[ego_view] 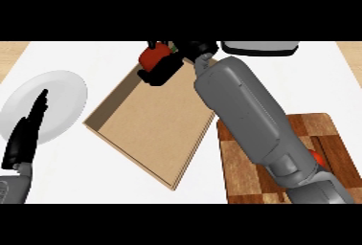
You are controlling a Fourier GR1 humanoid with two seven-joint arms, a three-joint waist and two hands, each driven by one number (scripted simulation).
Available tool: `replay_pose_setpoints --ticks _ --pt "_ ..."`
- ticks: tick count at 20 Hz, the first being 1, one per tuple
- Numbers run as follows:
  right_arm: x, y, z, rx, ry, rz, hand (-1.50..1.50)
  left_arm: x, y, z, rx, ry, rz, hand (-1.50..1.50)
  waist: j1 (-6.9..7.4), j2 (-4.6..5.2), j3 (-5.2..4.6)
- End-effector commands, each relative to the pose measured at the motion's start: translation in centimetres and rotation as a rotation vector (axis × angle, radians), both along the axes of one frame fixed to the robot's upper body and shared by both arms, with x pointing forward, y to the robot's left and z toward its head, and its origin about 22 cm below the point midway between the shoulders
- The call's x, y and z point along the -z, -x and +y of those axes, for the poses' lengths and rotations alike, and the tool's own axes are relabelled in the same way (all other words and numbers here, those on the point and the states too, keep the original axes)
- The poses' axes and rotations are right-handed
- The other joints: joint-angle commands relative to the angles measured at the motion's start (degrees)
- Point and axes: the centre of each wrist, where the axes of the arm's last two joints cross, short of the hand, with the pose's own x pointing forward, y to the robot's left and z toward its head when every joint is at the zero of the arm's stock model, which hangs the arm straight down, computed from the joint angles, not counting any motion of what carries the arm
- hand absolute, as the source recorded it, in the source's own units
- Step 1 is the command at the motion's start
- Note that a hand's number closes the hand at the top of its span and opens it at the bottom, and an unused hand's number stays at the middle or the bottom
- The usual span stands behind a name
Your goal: Pick the bell pepper from the cutting board and place it in the cardboard box
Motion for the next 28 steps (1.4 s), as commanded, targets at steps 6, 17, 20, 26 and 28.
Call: replay_pose_setpoints --ticks 6,17,20,26,28 --pt "3.4 -1.9 2.2 0.105 0.092 0.013 1.50 -1.5 -1.2 -1.3 0.054 0.005 -0.022 0.00 2.64 0.64 -0.03" --pt "4.9 -2.5 1.5 0.162 -0.056 0.204 -1.50 -0.3 -2.2 -2.3 0.067 -0.001 -0.034 0.00 4.28 1.22 -0.07" --pt "5.8 -2.5 1.2 0.151 -0.104 0.140 -1.50 -0.4 -1.6 -2.5 0.096 0.014 -0.016 0.00 4.70 1.18 -0.02" --pt "6.6 -2.8 0.0 0.165 -0.334 0.055 -1.50 -0.4 -1.3 -1.1 0.056 -0.006 0.001 0.00 2.83 0.93 0.06" --pt "5.4 -3.0 0.2 0.173 -0.423 0.071 -1.50 -0.3 -1.8 -1.8 0.049 0.005 -0.006 0.00 2.29 0.80 0.05"
